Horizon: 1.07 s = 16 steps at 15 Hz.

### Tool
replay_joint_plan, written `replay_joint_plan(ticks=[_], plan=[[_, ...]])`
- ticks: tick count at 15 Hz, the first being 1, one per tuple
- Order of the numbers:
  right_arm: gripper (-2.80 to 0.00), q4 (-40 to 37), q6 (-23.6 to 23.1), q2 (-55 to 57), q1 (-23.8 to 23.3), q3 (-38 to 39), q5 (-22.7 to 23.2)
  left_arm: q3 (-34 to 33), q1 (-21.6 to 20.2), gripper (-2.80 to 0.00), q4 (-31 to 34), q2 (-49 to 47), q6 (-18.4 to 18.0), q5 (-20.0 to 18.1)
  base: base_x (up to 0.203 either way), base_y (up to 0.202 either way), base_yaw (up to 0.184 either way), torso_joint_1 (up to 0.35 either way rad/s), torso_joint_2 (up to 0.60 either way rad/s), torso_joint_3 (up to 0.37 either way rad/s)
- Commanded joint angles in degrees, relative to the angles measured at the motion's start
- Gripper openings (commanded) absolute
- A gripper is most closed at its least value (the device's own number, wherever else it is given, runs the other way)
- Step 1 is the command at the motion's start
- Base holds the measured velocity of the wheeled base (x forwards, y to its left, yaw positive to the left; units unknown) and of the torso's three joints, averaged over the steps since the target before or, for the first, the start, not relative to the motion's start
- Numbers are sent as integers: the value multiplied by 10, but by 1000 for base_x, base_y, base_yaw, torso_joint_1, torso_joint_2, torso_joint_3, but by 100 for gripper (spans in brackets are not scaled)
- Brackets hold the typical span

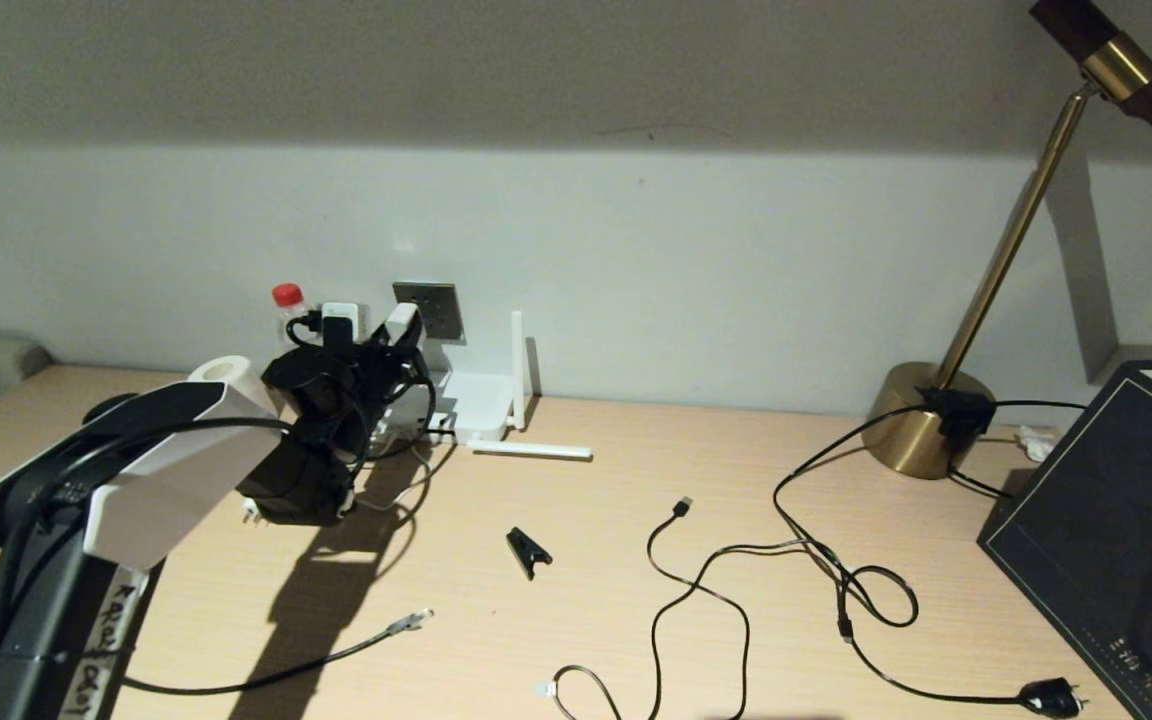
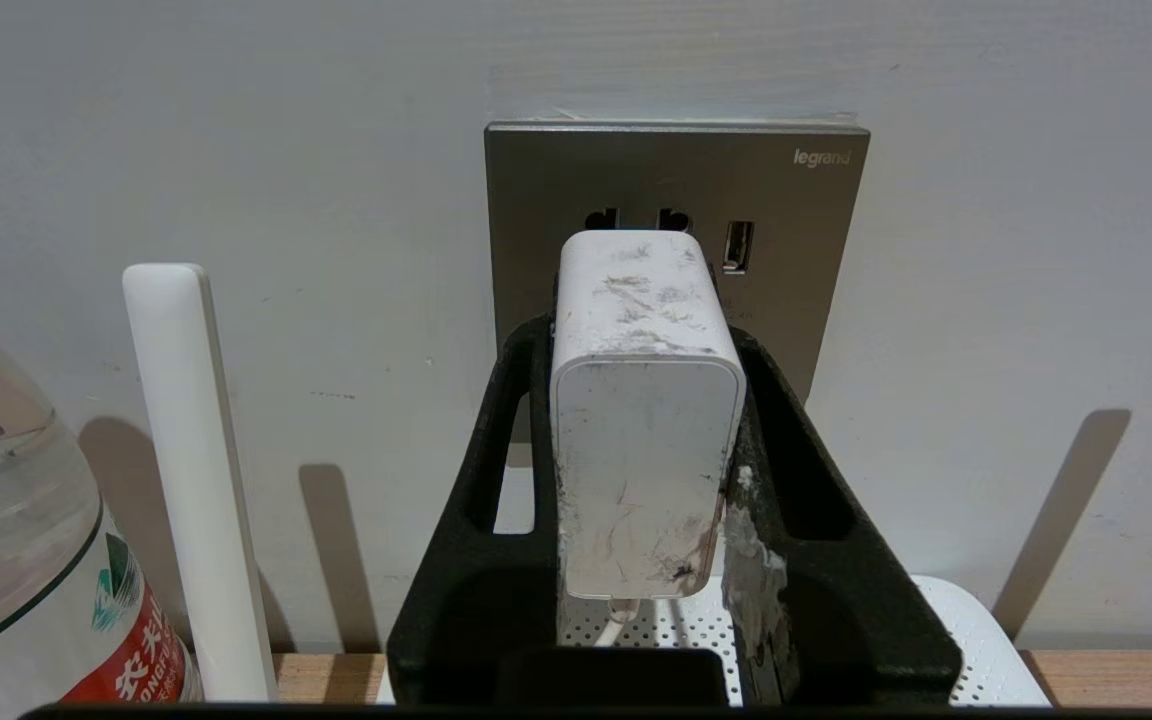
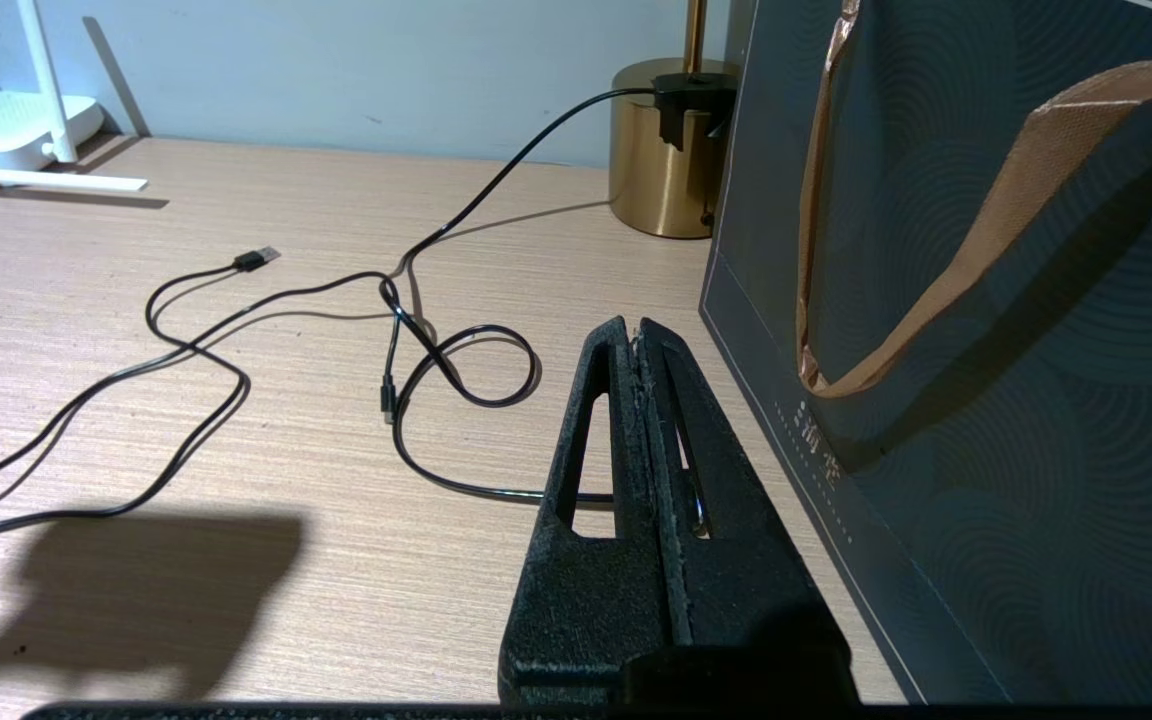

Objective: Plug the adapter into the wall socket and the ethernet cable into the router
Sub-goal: Plug plug into socket

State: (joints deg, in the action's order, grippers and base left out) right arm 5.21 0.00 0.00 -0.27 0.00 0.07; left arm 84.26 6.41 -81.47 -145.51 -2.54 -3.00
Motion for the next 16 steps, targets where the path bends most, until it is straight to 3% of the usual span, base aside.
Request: replay_joint_plan(ticks=[1, 16], plan=[[-280, 1, 0, 1, 0, 20, 0, 0, 0, -280, -4, -1, 0, -1, 0, 0, 0, 0, 0, 0], [-280, 2, -1, 1, 0, 20, 0, 21, 1, -280, -3, -9, 0, 0, 0, 0, 0, 0, 0, 0]])
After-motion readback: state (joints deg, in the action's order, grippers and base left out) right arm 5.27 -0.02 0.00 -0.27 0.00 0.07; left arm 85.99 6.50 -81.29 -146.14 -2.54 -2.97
